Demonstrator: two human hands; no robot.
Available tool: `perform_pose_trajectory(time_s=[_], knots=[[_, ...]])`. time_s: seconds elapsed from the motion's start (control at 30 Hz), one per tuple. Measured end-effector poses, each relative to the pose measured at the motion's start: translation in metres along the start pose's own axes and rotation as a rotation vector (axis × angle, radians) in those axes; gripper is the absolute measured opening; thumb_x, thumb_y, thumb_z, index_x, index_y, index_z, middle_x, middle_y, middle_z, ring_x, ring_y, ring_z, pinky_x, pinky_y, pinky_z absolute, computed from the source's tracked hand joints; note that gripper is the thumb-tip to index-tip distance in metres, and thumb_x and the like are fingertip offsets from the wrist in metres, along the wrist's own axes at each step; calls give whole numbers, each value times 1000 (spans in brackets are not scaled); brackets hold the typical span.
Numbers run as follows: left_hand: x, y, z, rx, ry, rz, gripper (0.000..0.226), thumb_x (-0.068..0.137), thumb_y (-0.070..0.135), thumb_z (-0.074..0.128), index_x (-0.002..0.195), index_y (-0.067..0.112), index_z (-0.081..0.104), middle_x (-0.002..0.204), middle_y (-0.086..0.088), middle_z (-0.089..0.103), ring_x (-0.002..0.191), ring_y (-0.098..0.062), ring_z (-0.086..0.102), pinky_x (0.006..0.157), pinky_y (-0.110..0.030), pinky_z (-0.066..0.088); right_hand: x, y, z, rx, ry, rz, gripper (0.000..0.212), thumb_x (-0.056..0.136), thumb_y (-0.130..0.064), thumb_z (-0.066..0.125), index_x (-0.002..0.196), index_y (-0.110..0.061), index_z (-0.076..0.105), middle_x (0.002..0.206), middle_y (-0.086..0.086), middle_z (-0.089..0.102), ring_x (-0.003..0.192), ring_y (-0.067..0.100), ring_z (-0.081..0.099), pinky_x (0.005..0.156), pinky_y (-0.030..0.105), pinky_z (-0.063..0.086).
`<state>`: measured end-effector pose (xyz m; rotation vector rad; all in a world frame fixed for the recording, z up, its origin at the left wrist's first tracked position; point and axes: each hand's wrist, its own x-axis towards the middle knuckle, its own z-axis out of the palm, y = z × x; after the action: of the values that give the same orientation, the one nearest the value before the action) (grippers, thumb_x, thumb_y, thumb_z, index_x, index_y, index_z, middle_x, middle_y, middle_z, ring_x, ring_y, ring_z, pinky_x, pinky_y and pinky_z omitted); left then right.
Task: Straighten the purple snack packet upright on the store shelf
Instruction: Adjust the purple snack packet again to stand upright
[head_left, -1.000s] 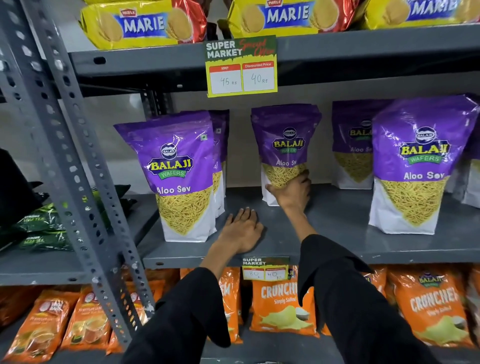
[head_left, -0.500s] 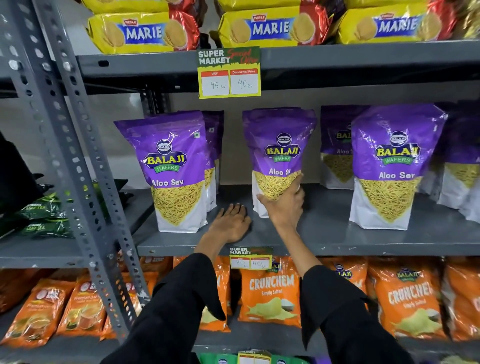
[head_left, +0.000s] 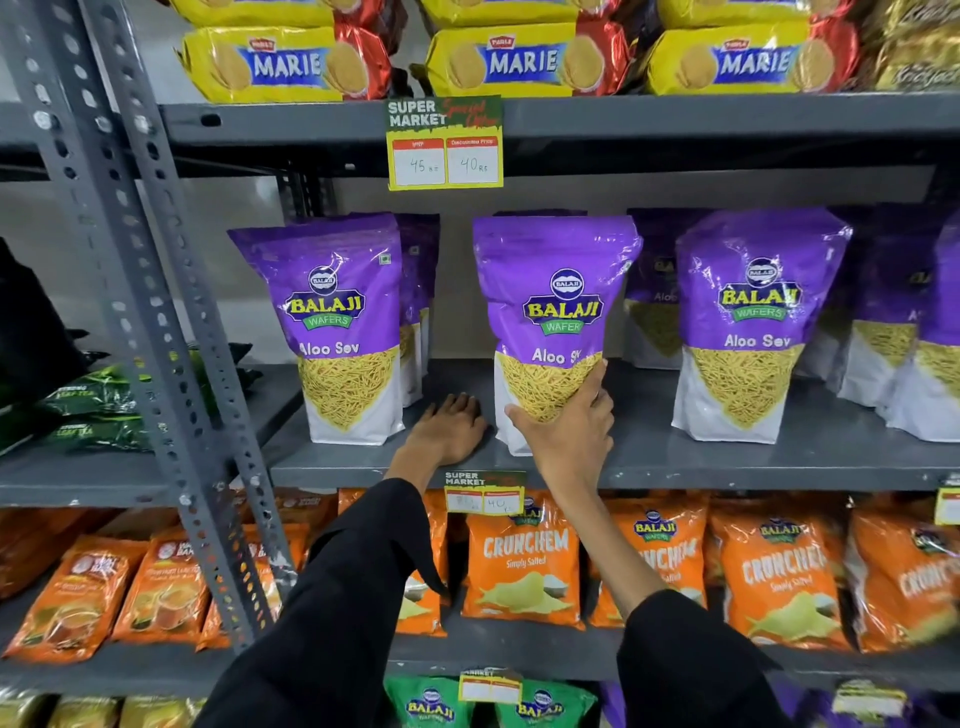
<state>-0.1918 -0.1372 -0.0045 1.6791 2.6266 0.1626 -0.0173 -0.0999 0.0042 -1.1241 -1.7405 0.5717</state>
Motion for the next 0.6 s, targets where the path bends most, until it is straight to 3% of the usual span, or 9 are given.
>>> perform_pose_trajectory(time_s=[0.23,0.43,0.6], knots=[[-3,-1,-1,-23,4,6,60,104,40,19,158,13,17,168,-7,11,156,-25,7,124,-49,10,-9,-1,-8,-17,13,-10,128,65,-71,77,158,-20,6,151,16,36,139,37,37,106,58,39],[-10,-7,-15,-111,-66,80,55,106,40,29,154,13,30,166,-10,18,154,-25,12,123,-44,11,-11,11,-12,66,-15,-37,128,65,-77,73,159,-20,6,156,14,29,143,35,33,108,57,39],[-16,-9,-1,-36,31,79,60,104,42,24,155,9,25,166,-11,18,155,-24,13,125,-43,13,-16,17,-8,119,-49,-46,130,65,-63,82,159,-21,2,158,12,24,143,35,35,109,55,43]])
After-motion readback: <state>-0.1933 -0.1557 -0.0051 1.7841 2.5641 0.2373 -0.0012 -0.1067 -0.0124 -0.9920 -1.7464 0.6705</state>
